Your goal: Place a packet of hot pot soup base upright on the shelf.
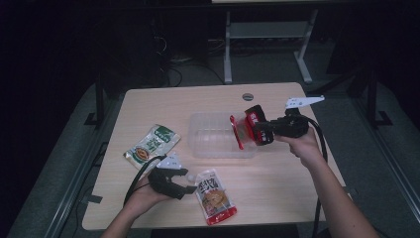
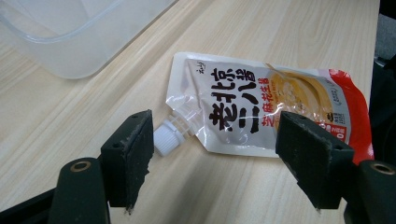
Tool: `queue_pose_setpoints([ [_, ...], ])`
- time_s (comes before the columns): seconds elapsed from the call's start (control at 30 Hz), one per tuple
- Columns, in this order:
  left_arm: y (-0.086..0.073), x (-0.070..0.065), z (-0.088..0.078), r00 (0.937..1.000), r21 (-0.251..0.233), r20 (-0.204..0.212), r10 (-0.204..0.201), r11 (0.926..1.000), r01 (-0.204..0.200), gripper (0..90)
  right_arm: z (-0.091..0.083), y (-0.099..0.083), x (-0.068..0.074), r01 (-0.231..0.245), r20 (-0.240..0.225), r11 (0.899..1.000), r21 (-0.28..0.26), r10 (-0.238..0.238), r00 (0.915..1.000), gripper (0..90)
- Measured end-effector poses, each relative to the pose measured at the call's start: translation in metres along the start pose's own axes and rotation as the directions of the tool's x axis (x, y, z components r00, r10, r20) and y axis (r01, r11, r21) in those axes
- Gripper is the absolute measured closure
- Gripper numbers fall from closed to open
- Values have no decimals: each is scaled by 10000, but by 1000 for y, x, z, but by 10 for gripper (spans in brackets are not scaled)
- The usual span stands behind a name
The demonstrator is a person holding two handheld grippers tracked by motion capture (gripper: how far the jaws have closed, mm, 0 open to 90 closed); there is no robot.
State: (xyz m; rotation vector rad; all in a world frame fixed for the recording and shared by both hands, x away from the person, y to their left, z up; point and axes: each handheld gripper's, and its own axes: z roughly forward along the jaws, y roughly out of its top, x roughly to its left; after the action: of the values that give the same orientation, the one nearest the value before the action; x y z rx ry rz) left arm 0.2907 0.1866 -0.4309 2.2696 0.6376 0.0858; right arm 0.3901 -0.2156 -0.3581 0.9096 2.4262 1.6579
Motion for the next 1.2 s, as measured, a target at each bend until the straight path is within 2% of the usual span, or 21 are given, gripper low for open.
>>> queue_pose_setpoints([
  [0.1,0,0,0,10000,5,23,18,10000,-18,274,-1,0,-1,-106,29,9999,13,106,9999,899],
  [0.13,0,-1,1,9999,-3,54,-101,9999,101,274,-1,-1,-1,-125,24,9999,19,125,9999,899],
  [0.5,0,-1,2,10000,73,32,24,10000,-24,272,7,-1,1,-255,216,9991,330,248,9995,898],
  [0.63,0,0,2,10000,74,25,27,10000,-27,272,13,-2,3,-89,356,9979,638,66,9993,898],
  [1.2,-1,0,3,10000,133,83,-21,9999,20,271,26,-6,0,-115,430,9967,799,81,9990,897],
])
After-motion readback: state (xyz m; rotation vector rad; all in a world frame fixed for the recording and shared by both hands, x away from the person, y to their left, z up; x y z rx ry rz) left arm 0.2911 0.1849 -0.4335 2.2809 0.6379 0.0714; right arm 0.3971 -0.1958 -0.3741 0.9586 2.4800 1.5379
